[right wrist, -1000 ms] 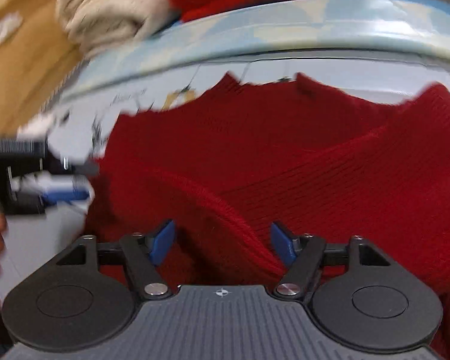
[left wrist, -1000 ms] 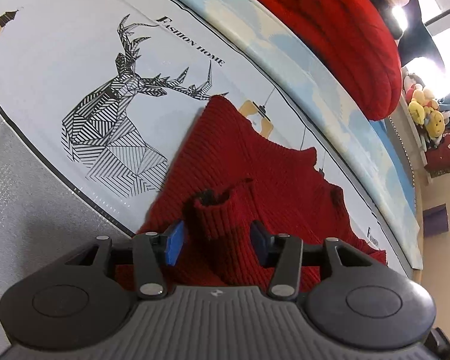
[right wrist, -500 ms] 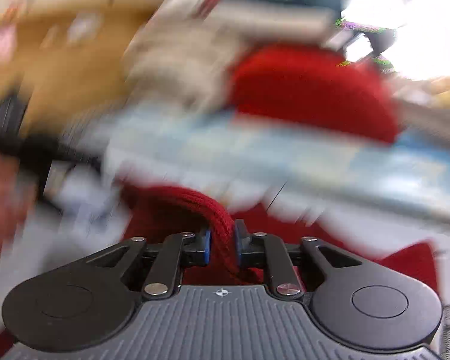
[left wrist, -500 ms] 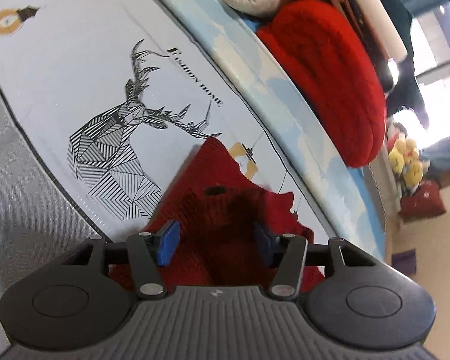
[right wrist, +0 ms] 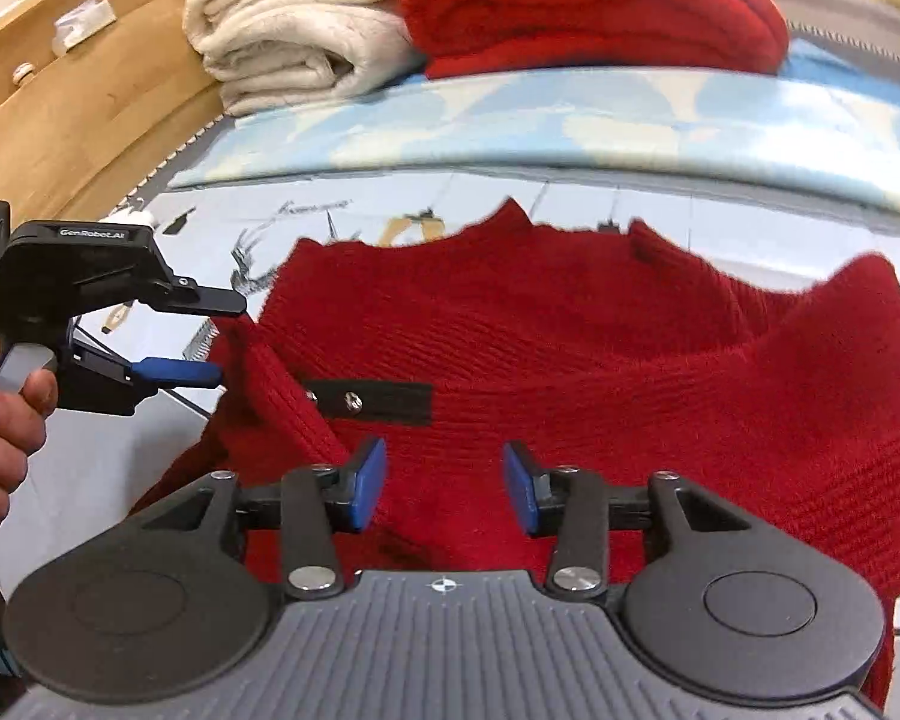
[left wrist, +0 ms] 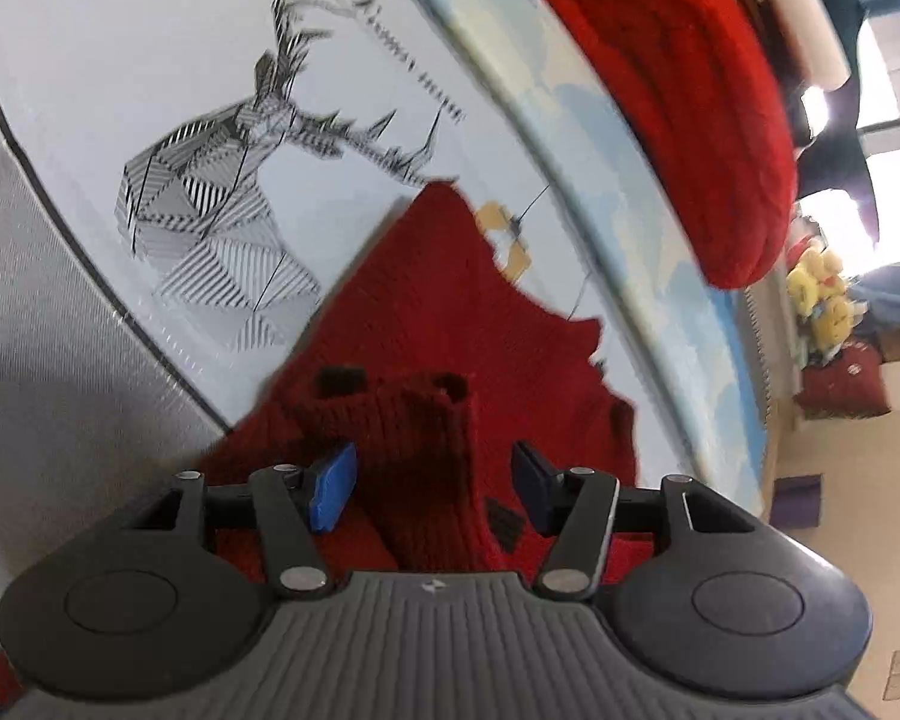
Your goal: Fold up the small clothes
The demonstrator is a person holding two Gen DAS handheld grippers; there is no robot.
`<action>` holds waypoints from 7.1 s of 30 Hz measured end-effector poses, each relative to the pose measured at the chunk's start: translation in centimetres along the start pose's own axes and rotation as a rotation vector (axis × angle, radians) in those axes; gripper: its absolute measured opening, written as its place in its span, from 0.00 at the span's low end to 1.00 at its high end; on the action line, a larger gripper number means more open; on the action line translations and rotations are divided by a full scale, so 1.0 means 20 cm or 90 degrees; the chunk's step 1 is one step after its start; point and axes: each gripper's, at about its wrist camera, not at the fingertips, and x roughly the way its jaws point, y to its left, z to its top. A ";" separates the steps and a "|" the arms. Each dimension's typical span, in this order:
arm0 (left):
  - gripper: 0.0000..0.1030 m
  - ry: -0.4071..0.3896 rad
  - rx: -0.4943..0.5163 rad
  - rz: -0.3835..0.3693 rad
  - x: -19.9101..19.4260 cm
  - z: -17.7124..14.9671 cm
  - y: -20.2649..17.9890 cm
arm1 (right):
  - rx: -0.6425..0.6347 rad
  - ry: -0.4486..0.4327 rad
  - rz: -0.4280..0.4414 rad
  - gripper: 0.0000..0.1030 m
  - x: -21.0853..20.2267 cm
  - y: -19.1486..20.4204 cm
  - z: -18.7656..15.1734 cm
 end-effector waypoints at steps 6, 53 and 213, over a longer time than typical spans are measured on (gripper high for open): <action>0.68 0.017 -0.014 0.030 0.04 -0.01 0.02 | -0.035 0.048 0.012 0.45 0.05 0.05 -0.06; 0.37 0.020 0.270 0.066 0.06 -0.19 -0.26 | 0.466 -0.102 -0.315 0.00 -0.17 -0.66 -0.17; 0.26 0.077 0.480 0.224 -0.64 -1.09 0.68 | 0.193 0.104 -0.251 0.14 -1.02 -0.25 -1.43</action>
